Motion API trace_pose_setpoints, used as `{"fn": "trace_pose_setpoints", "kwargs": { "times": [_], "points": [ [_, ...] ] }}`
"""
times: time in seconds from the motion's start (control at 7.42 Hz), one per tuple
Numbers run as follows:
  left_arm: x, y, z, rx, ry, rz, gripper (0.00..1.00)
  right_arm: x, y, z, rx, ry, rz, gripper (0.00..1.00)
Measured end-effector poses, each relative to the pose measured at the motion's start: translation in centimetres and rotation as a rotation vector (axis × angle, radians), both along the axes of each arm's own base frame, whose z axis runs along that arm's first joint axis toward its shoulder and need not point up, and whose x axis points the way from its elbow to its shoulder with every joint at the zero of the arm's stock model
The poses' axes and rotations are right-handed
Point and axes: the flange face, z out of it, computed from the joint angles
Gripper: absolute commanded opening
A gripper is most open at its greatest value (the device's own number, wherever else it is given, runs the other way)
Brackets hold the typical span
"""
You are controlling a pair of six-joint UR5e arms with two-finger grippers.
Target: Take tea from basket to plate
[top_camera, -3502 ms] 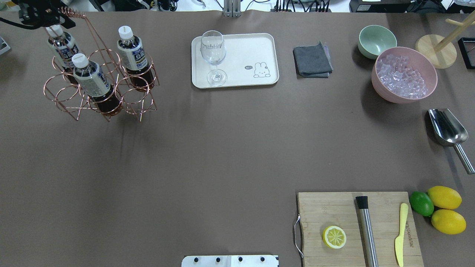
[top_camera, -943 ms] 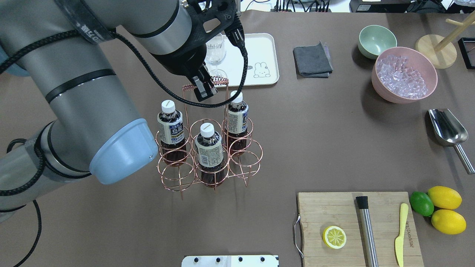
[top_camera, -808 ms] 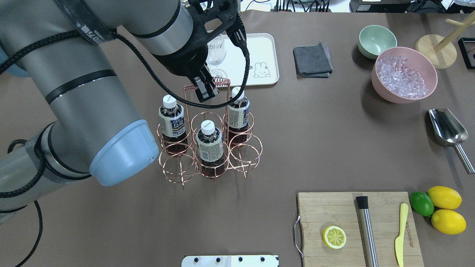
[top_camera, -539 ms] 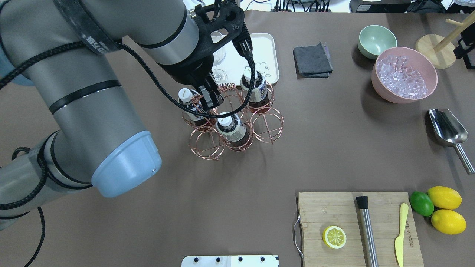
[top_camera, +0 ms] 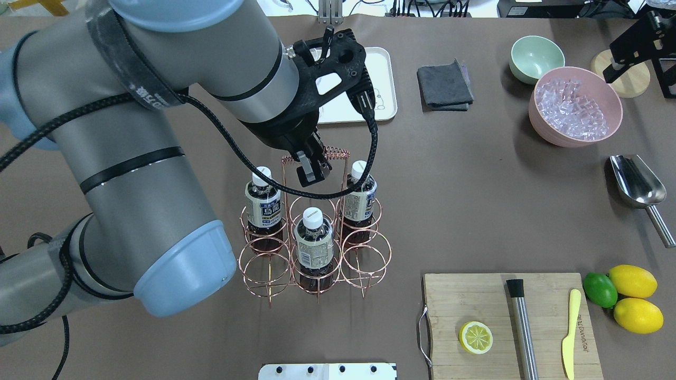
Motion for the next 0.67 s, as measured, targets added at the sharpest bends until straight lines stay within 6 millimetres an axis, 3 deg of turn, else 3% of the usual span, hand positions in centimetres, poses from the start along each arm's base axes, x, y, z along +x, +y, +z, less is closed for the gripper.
{"fn": "trace_pose_setpoints", "kwargs": {
  "times": [0.4, 0.67],
  "points": [
    [1.9, 2.0, 0.1, -0.003, 0.002, 0.045, 0.0, -3.7, 0.7, -2.3, -0.041, -0.023, 0.029, 1.0],
    [2.2, 2.4, 0.2, -0.004, 0.002, 0.054, 0.0, -5.6, 1.1, -3.1, -0.058, -0.036, 0.038, 1.0]
  ]
}}
